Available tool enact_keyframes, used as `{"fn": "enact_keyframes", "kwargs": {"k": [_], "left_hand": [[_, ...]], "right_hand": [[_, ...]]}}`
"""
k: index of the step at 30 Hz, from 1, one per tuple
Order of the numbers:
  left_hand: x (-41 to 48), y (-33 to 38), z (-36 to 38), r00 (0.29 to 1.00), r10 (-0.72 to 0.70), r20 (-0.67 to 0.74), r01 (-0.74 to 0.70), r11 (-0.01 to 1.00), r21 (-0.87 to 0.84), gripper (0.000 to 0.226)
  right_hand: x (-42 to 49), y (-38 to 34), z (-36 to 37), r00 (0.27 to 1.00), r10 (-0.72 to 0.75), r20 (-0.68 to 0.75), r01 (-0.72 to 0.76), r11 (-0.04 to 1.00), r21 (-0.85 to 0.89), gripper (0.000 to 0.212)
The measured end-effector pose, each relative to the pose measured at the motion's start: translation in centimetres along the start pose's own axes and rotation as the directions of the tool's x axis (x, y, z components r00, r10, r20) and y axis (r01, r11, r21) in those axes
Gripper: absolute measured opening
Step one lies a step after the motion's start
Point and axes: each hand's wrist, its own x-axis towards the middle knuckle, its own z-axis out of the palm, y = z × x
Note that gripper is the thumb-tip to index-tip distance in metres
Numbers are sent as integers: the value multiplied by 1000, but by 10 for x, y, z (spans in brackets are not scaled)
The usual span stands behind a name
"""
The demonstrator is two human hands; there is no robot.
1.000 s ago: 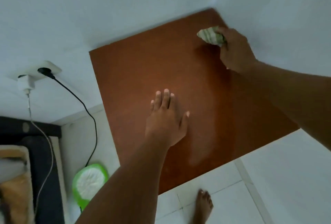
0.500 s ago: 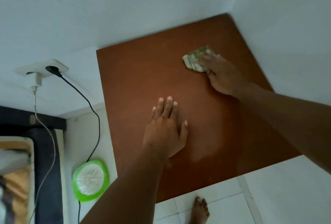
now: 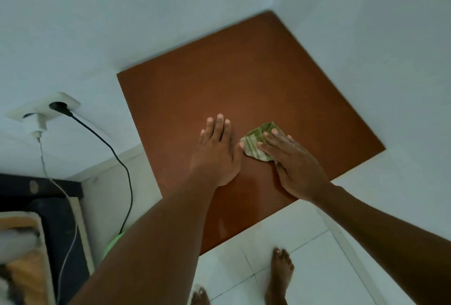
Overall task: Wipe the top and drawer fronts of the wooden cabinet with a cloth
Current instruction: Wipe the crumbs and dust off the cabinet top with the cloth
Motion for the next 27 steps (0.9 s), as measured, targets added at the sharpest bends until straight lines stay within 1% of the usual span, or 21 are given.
{"fn": "enact_keyframes", "kwargs": {"k": [3,6,9,12,15,18,20,21,22,23,24,25,26,27], "left_hand": [[-2,-1,3,1000,9,17,-10,999,32,77],[-4,1,8,1000,16,4,-16,998,65,79],[-5,1,8,1000,22,1,-22,997,77,80],[-5,0,8,999,28,15,-29,997,75,82],[-4,1,6,999,30,28,-33,995,94,84],[-6,3,2,998,25,62,-32,993,117,86],[-16,6,4,996,32,83,-43,990,132,86],[-23,7,7,995,42,87,-54,989,137,85],[-31,9,11,995,56,88,-68,988,139,84],[-39,11,16,994,73,86,-84,987,138,84],[-49,13,22,992,94,82,-105,984,142,83],[-58,15,29,990,115,76,-125,981,146,82],[-67,17,36,989,133,69,-142,979,146,82],[-77,19,43,987,148,60,-156,978,139,81]], "right_hand": [[-35,-10,6,1000,26,-9,-26,999,23,53],[-68,-16,14,997,74,-16,-73,996,52,53],[-97,-21,24,992,114,-53,-110,990,85,54],[-120,-28,29,987,114,-110,-102,988,114,53],[-146,-36,28,980,125,-152,-108,988,115,58],[-172,-36,24,984,136,-111,-127,988,89,63],[-187,-34,22,976,189,-110,-179,980,92,66],[-192,-33,20,956,269,-121,-251,958,142,66],[-194,-34,15,912,393,-115,-359,903,237,63],[-193,-37,9,850,521,-71,-465,808,361,57],[-192,-39,4,787,617,16,-546,684,484,52],[-190,-41,1,729,675,115,-597,544,590,50],[-187,-41,0,690,703,172,-616,445,650,51],[-187,-44,-1,664,720,201,-618,377,690,53]]}}
